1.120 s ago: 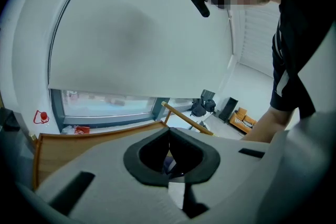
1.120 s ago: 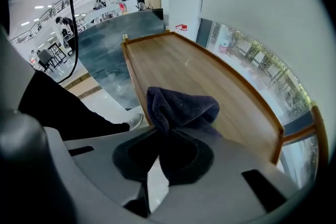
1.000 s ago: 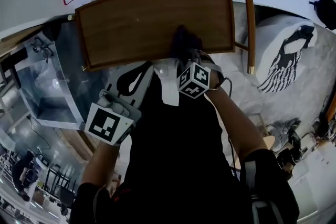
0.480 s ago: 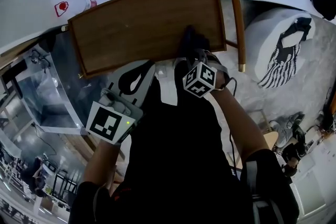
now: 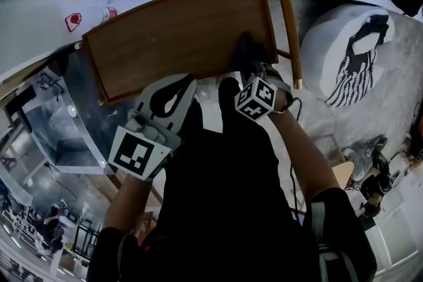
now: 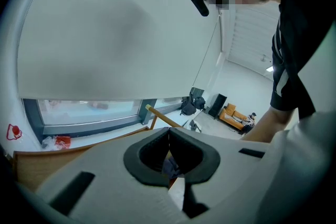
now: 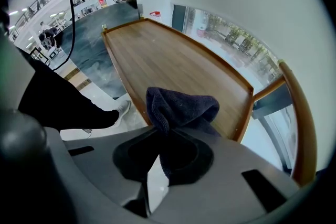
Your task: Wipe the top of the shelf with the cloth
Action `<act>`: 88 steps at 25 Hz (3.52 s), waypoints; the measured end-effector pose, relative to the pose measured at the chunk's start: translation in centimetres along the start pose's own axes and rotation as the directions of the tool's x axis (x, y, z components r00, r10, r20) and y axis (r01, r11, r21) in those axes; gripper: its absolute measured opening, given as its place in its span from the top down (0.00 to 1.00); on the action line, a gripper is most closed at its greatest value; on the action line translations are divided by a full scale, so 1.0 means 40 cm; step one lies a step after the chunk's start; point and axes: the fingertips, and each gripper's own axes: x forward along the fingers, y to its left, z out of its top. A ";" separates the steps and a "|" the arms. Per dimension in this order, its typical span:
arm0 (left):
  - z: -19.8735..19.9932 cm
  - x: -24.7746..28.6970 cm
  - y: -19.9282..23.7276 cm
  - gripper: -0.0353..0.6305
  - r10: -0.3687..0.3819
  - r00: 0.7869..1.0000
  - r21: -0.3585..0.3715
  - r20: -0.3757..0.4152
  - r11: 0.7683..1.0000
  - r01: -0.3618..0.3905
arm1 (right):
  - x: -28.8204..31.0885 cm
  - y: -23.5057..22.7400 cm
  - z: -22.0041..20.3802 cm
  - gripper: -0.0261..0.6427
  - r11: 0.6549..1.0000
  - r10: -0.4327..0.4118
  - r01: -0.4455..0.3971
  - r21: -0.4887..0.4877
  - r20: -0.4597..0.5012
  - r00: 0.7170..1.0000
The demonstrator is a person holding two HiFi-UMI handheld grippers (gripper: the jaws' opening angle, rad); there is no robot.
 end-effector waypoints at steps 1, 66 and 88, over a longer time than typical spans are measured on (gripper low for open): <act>0.003 0.002 0.000 0.92 -0.001 1.000 0.001 0.001 1.000 0.001 | -0.001 -0.002 -0.003 0.92 1.000 -0.001 0.001 0.002 -0.004 1.000; 0.342 -0.503 0.158 0.92 0.242 0.899 0.145 0.364 0.939 -0.312 | -0.648 -0.164 0.712 0.92 0.978 -0.154 0.029 0.204 0.627 0.764; 0.367 -0.563 0.121 0.92 0.228 0.892 0.217 0.389 0.919 -0.329 | -0.863 -0.120 0.799 0.92 0.974 -0.188 0.015 0.228 0.762 0.619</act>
